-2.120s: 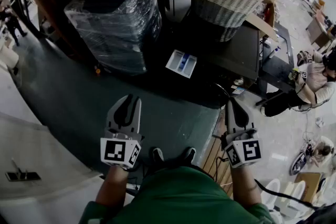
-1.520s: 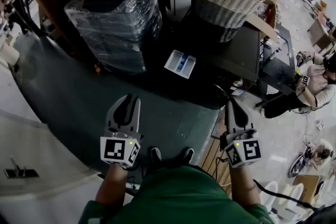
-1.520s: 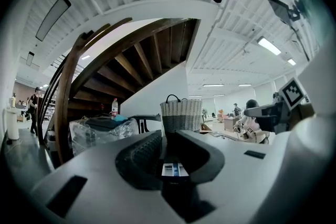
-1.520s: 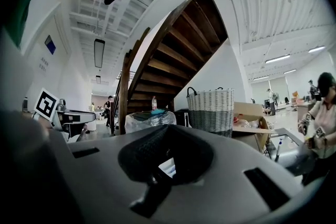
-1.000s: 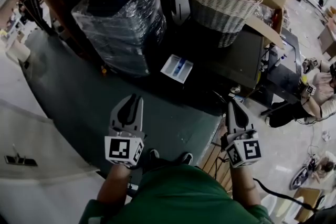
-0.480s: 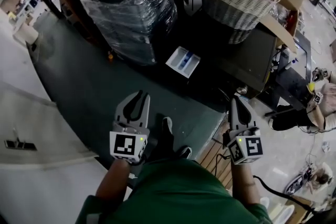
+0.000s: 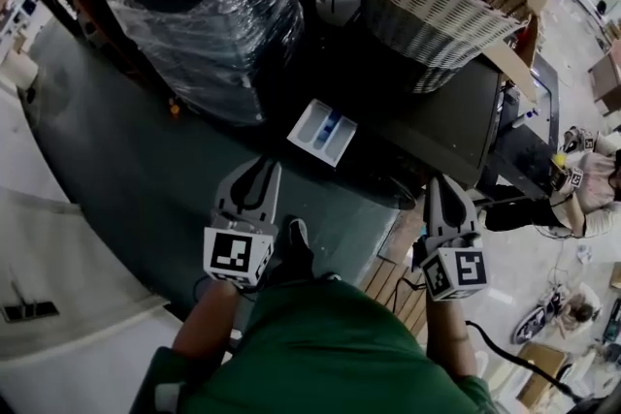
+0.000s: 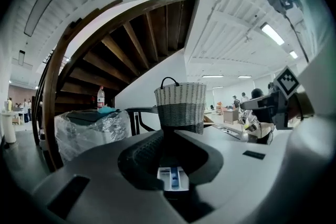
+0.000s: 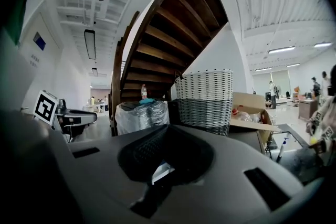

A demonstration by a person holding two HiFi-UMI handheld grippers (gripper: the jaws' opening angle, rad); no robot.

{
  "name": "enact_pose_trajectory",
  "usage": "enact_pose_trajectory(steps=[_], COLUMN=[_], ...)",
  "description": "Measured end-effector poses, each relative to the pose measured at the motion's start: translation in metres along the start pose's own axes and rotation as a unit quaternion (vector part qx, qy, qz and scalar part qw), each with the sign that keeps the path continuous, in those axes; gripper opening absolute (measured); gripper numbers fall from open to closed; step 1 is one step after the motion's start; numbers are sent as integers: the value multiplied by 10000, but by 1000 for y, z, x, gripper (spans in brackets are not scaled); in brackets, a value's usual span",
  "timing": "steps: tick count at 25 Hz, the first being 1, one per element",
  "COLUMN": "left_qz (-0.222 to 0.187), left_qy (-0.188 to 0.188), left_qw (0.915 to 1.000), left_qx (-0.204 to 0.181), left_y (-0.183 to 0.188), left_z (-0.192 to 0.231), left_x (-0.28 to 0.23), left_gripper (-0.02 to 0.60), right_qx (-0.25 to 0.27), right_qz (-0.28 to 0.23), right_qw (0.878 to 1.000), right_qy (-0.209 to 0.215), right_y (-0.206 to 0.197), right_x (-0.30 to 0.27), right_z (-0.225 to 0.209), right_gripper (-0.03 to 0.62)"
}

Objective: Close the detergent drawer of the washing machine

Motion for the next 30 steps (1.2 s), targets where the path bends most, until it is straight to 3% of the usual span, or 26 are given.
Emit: enact_pose_trajectory(steps=[6, 10, 15, 22, 25, 30], left_qz=[226, 736, 1844, 2754, 2955, 2970], left_qy=[-588, -865, -1176, -1570, -1442, -1024], left_qw=[9980, 9935, 9758, 9483, 9444, 9493], left_qx=[20, 91, 80, -111, -17, 149], left_y=[-10, -44, -113, -177, -190, -188], left_z=[36, 54, 46, 17, 8, 3], left_x=[-71, -112, -140, -167, -173, -183], left_gripper=[72, 71, 44, 23, 23, 25], right_qx=[68, 121, 127, 168, 215, 229], right_qz=[209, 418, 831, 924, 890, 874], right_qw=[9992, 9983, 9958, 9955, 9957, 9948], right_qy=[-327, -398, -366, -99, 153, 464], right_y=[26, 34, 32, 30, 36, 43], right_x=[-57, -90, -117, -153, -164, -178], right_z=[5, 13, 14, -3, -10, -28], right_gripper=[21, 21, 21, 21, 21, 21])
Point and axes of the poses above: the fingertips, and each gripper's own axes: x backward along the fingers, z to its left, y out of its top, the point moved 9 cm from there along x, backward along the fingers, and after that the axes turned 14 degrees about z, right-handed, at the moved point
